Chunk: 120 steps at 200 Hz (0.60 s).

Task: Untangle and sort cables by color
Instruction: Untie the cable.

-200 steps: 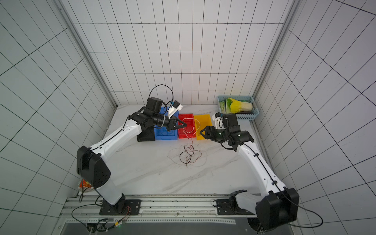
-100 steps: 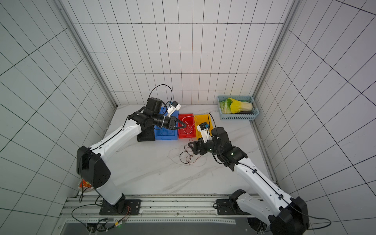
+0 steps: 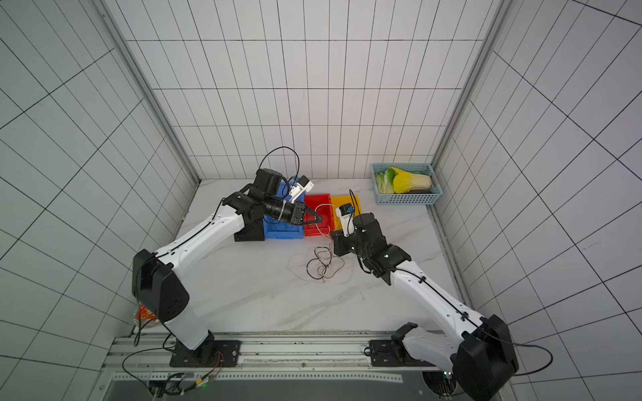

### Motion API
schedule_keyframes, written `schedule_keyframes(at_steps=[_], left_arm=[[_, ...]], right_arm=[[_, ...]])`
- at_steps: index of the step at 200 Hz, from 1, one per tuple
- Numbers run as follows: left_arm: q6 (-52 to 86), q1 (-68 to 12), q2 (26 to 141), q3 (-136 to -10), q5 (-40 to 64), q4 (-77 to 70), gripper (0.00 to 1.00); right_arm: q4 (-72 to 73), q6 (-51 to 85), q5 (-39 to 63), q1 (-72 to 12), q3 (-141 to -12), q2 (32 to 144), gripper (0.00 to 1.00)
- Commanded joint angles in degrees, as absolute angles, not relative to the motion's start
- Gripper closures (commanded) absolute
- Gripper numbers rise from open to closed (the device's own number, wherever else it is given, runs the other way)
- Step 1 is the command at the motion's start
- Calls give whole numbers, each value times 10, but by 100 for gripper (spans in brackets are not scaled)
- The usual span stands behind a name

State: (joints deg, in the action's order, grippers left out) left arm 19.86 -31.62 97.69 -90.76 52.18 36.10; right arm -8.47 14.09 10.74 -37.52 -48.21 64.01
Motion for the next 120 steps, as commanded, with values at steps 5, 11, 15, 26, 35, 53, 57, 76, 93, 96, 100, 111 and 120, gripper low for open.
schedule_keyframes(at_steps=[5,11,15,26,35,53,57,76,93,96,100,111,120], left_arm=[[178,-310,968,-935,525,386,100],[173,-307,967,-941,525,394,100],[169,-306,966,-946,524,398,100],[162,-300,964,-956,522,412,100],[155,-297,962,-962,511,422,100],[149,-295,961,-967,503,433,100],[150,-295,962,-968,505,434,100],[152,-299,965,-967,509,432,100],[152,-300,966,-968,509,432,100],[152,-300,967,-968,510,432,100],[153,-300,968,-969,509,432,100],[154,-300,968,-969,512,431,100],[156,-301,967,-969,516,431,100]], right_arm=[[-118,163,40,-359,-469,586,100],[-137,169,36,-348,-465,575,100],[-147,171,39,-340,-461,568,100],[-163,169,74,-321,-446,548,100],[-165,149,128,-313,-438,533,100],[-144,113,200,-333,-428,507,61],[-139,105,209,-339,-429,504,54],[-120,79,232,-357,-440,517,43],[-107,63,247,-364,-461,552,38],[-103,62,242,-366,-465,563,37],[-100,61,241,-366,-469,570,37],[-90,55,246,-367,-481,598,36],[-86,58,231,-368,-493,621,35]])
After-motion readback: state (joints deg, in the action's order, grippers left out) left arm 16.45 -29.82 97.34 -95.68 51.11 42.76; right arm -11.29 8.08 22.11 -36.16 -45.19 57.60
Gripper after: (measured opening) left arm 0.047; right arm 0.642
